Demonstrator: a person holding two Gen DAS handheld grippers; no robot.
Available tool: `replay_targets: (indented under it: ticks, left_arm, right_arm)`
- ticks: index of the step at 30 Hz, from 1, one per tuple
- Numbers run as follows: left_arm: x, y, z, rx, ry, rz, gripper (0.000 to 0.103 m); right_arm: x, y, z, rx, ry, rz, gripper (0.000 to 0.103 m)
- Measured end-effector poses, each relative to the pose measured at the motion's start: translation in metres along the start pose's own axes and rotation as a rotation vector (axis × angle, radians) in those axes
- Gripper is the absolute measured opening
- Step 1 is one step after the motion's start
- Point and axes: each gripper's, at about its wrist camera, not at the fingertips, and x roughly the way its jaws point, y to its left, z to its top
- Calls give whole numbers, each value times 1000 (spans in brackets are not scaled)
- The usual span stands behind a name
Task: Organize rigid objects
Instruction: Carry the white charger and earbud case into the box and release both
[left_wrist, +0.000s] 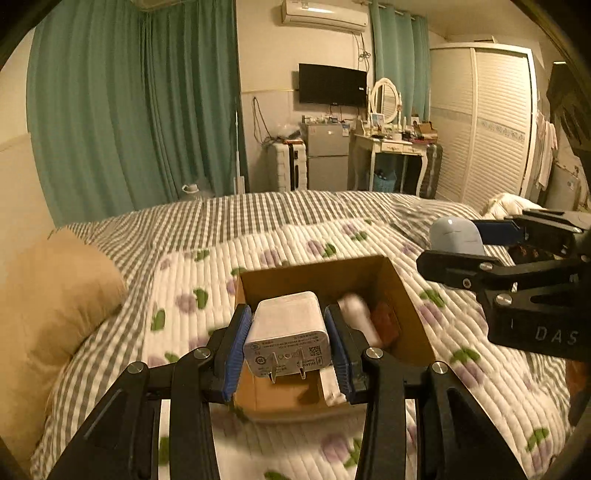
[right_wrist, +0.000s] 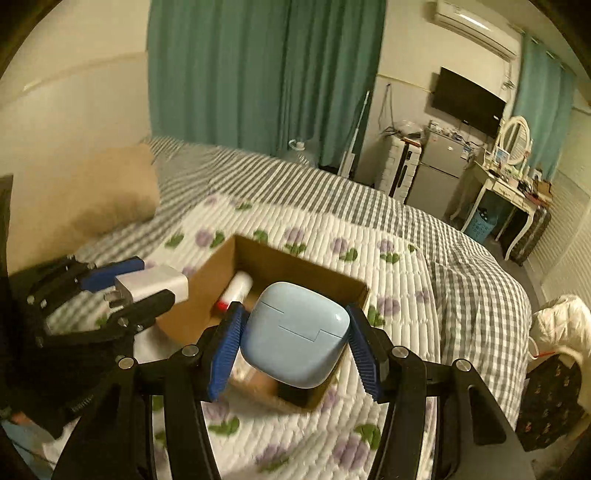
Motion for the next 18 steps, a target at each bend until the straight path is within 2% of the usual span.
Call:
replay_targets:
  ticks: [4,9,14,18]
  left_arm:
    - [30,5,8,-6,12,0,42]
    - [66,1,4,38,31,0,42]
    - [98,4,-2,22,83,-42,42]
    - [122,3,-7,25,132,-39,42]
  right_arm:
    - [23,-3,14,24,14,1,55]
    - [60,-4,21,43,54,5,55]
    - [98,-11,19,76,104,13,55]
    - [125,-17,12,94,146,15,55]
